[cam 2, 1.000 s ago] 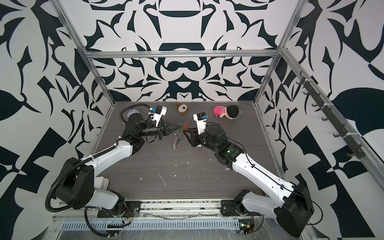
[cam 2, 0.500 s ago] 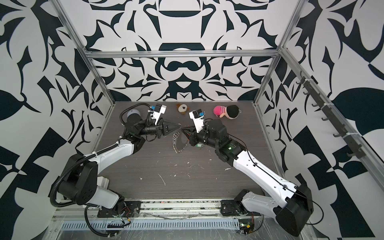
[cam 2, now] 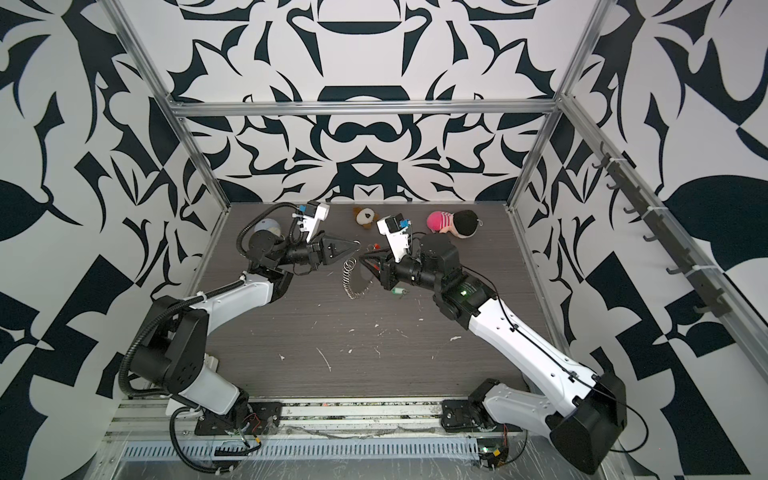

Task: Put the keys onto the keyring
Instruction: 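Grasp the keyring's ring with the right gripper beside the left gripper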

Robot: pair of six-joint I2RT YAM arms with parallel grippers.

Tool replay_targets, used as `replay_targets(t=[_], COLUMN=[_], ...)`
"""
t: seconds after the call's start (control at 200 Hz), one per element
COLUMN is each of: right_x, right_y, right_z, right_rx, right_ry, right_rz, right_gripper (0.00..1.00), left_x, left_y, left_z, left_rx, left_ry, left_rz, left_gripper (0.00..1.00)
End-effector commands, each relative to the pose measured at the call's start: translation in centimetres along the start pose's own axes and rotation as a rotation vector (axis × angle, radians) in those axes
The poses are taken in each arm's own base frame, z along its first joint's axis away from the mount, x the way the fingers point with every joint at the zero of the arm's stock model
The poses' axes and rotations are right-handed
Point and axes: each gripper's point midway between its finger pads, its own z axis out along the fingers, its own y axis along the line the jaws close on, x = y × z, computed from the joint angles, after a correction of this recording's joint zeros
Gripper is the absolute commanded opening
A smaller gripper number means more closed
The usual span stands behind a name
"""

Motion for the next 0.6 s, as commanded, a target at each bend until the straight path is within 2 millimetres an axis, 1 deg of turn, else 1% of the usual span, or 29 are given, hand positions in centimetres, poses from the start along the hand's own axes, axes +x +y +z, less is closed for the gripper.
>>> replay_targets(t=[0.0, 0.13, 0.245, 0.36, 0.59], right_x=[-2.8, -2.9, -3.4, -4.0, -4.2], right_y=[1.6, 0.9, 0.3, 0.4, 0.6], right_z=[-0.5, -0.2, -0.2, 0.2, 1.1], right_rx=[-0.057, -0.047, -0.058, -0.088, -0.127], right_ry=[-0.064, -0.052, -0.055, -0.054, -0.044], right_rz=[-0.035, -0.025, -0.005, 0.01, 0.036], right_gripper=[0.22, 0.22, 0.22, 0.22, 0.22], left_x=[-2.1, -2.2, -2.2, -2.1, -2.0], left_y=[-2.2, -2.4, -2.5, -2.4, -2.6], left_z=[0.0, -0.2, -0.4, -0.4, -0.4], left_rx=[0.074, 0.071, 0.068, 0.068, 0.068], left_ry=[-0.028, -0.033, -0.033, -0.032, -0.031], left_rz=[0.058, 0.082, 0.087, 0.091, 0.106], left_gripper=[0.0, 0.0, 0.0, 0.0, 0.0])
